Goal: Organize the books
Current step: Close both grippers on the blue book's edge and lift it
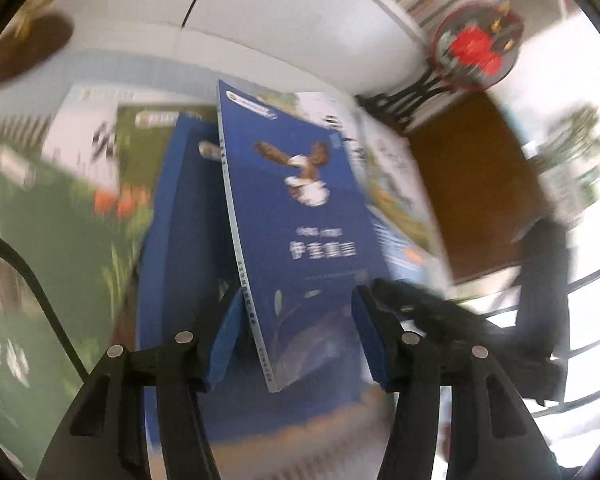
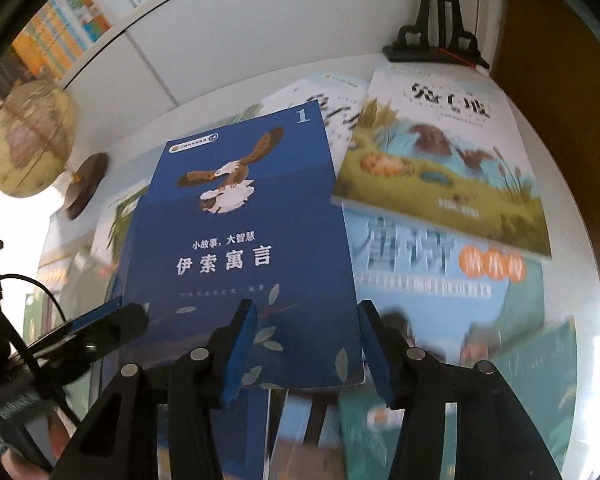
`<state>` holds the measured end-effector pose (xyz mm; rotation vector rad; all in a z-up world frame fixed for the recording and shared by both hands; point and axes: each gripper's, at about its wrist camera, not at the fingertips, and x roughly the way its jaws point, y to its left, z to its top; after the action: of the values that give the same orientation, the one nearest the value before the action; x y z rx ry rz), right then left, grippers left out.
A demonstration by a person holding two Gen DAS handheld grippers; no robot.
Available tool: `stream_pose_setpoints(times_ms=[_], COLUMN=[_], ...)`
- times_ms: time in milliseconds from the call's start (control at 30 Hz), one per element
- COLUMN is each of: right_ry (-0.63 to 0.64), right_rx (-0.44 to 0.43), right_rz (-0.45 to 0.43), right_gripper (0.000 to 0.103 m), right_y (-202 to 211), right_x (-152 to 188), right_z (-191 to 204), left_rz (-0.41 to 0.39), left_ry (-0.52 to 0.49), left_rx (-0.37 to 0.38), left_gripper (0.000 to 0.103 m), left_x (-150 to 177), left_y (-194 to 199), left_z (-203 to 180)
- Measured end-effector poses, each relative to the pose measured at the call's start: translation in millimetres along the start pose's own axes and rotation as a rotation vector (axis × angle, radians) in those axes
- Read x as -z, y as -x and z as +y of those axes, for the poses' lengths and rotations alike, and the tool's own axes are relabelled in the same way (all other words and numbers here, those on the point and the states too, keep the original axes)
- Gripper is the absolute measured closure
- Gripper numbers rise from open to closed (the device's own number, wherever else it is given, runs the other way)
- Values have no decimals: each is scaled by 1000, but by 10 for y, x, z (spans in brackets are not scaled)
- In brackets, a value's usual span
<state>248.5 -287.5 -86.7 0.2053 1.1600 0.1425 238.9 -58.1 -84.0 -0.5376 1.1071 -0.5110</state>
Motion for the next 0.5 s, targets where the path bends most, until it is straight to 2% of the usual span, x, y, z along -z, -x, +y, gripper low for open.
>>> stream_pose_setpoints(times_ms=[67, 133, 200, 333, 400, 433, 500], right_ry=[0, 46, 70, 73, 93, 102, 74], right_rx=[-19, -4, 21, -64, -65, -57, -74], right_rz=[26, 6, 3, 13, 8, 6, 13], right_gripper=[52, 51, 48, 47, 47, 47, 47], right_y=[-7, -19, -39, -17, 3, 6, 11], right_x=[139, 259, 268, 315, 344, 357, 347], right_z=[-29, 19, 72, 194, 254, 274, 226], left_rz=[-7, -14, -36, -6, -18, -22, -22], left_ry=[33, 68, 65, 54, 56, 71, 127], left_rx=[51, 86, 76, 57, 56, 68, 142], left_gripper=[51, 51, 51, 52, 57, 63, 69], left_x=[71, 101, 105, 165, 167, 151, 84], left_y=[95, 136, 126, -54, -78, -64, -31], left_z=[26, 35, 4, -68, -102, -87, -7])
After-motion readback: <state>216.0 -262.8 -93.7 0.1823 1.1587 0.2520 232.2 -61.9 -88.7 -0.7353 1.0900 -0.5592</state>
